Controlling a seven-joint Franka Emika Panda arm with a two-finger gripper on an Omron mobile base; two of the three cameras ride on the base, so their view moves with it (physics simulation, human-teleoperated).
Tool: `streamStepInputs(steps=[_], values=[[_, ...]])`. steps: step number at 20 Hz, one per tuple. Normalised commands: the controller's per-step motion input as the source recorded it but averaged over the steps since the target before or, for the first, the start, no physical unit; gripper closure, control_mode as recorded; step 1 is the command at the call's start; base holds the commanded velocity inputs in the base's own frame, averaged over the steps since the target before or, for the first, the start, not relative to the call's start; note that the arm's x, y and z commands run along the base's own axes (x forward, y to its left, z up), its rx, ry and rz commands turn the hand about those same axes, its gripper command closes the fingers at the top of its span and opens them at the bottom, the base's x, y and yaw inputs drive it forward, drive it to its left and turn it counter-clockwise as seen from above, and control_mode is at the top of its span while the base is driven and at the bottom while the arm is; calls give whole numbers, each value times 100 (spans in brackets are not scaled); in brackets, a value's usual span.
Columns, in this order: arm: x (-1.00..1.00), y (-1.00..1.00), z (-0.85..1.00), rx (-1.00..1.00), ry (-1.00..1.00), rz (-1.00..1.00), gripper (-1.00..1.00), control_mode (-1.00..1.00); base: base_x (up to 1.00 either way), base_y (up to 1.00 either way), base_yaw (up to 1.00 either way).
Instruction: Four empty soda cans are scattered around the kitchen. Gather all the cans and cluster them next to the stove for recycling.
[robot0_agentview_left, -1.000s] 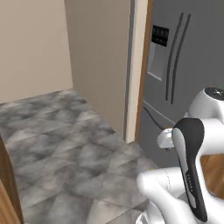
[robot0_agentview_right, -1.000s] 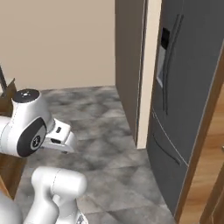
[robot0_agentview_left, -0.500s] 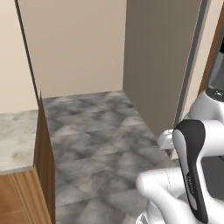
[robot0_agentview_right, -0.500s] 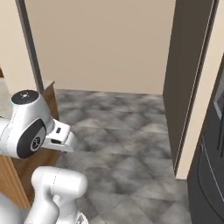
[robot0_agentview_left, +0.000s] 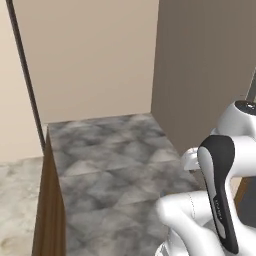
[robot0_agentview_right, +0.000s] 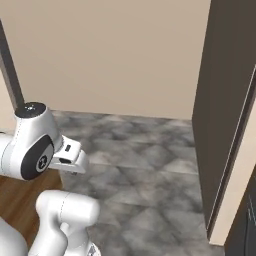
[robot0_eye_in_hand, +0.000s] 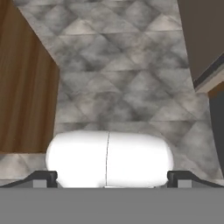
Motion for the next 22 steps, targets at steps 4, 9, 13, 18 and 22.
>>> streamStepInputs(steps=[4,9,13,18,22], values=[[0,0,0,0,0,0,-100,100,100,0,3],[0,0,0,0,0,0,-100,100,100,0,3],[0,0,0,0,0,0,-100,100,100,0,4],[0,0,0,0,0,0,-100,100,100,0,6],[0,0,0,0,0,0,-100,100,100,0,7]])
